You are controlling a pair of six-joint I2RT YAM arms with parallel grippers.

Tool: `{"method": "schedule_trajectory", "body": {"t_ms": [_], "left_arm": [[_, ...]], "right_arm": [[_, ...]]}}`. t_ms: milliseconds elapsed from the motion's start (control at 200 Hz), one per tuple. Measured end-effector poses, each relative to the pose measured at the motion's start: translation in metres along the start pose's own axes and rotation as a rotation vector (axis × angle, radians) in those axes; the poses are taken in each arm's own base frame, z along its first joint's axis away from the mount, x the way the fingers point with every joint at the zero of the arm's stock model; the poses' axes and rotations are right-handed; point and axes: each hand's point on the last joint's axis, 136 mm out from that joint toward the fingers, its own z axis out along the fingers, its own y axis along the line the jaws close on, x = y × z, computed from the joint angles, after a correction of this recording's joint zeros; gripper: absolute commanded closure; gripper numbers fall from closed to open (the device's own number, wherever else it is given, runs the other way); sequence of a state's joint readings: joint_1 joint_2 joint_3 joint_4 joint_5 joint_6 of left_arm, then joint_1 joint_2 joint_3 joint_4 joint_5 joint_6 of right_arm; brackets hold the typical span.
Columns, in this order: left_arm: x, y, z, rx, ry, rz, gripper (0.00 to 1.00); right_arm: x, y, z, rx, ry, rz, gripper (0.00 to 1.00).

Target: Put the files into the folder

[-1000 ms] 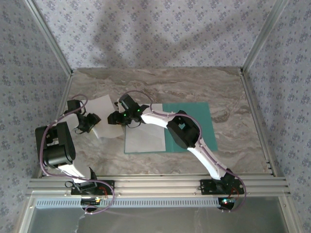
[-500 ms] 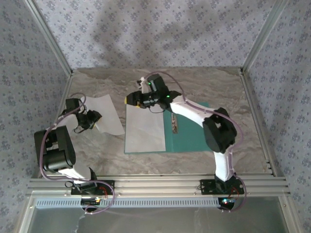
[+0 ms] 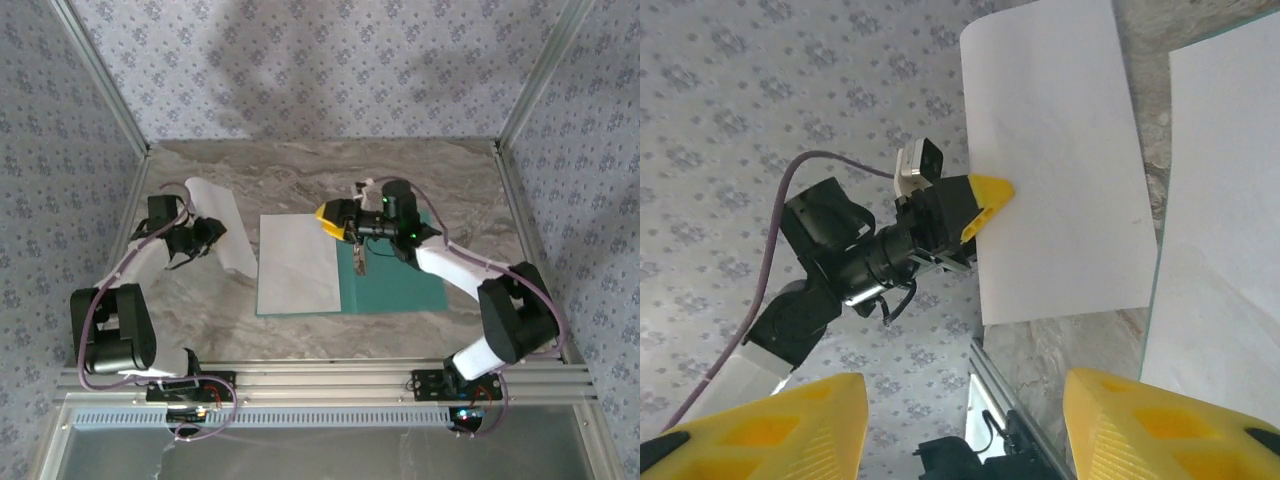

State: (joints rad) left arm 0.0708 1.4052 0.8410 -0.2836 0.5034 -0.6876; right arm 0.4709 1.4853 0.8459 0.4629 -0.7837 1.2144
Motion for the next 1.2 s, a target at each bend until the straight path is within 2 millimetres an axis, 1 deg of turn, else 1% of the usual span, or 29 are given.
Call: {"method": "schedule_trajectory", "body": {"t_ms": [60,150,310,410,505,630,710,835,1004,1149,1199], "left_arm": [[0.002,-0.01,-0.002,0.017,0.002,0.011,0.67],[0.002,-0.026,-0.006,0.041,-0.003,0.034,0.68],[0.004,-0.051,-0.016,0.083,-0.015,0.067,0.68],[0.009,-0.068,-0.025,0.108,-0.014,0.089,0.68],[0.016,-0.089,-0.032,0.143,-0.009,0.12,0.68],[0.026,-0.116,-0.041,0.195,0.002,0.155,0.68],[0.035,-0.135,-0.046,0.231,0.014,0.177,0.68],[0.054,-0.168,-0.054,0.303,0.05,0.215,0.68],[0.082,-0.205,-0.065,0.39,0.112,0.251,0.67],[0.103,-0.243,-0.084,0.49,0.147,0.298,0.68],[0.111,-0.256,-0.09,0.525,0.158,0.314,0.68]], "right_arm": [[-0.001,-0.001,-0.014,-0.022,-0.033,0.038,0.42],[0.001,0.005,-0.032,-0.05,-0.065,0.059,0.4],[0.006,0.026,-0.053,-0.096,-0.095,0.025,0.36],[0.009,0.033,-0.062,-0.118,-0.108,0.014,0.34],[0.011,0.033,-0.066,-0.136,-0.115,0.022,0.32],[0.015,0.029,-0.069,-0.16,-0.117,0.062,0.3],[0.017,0.03,-0.07,-0.182,-0.116,0.08,0.3],[0.019,0.034,-0.073,-0.224,-0.118,0.098,0.28],[0.021,0.037,-0.076,-0.259,-0.114,0.122,0.27],[0.023,0.041,-0.078,-0.28,-0.107,0.131,0.27],[0.024,0.042,-0.078,-0.286,-0.103,0.132,0.25]]}}
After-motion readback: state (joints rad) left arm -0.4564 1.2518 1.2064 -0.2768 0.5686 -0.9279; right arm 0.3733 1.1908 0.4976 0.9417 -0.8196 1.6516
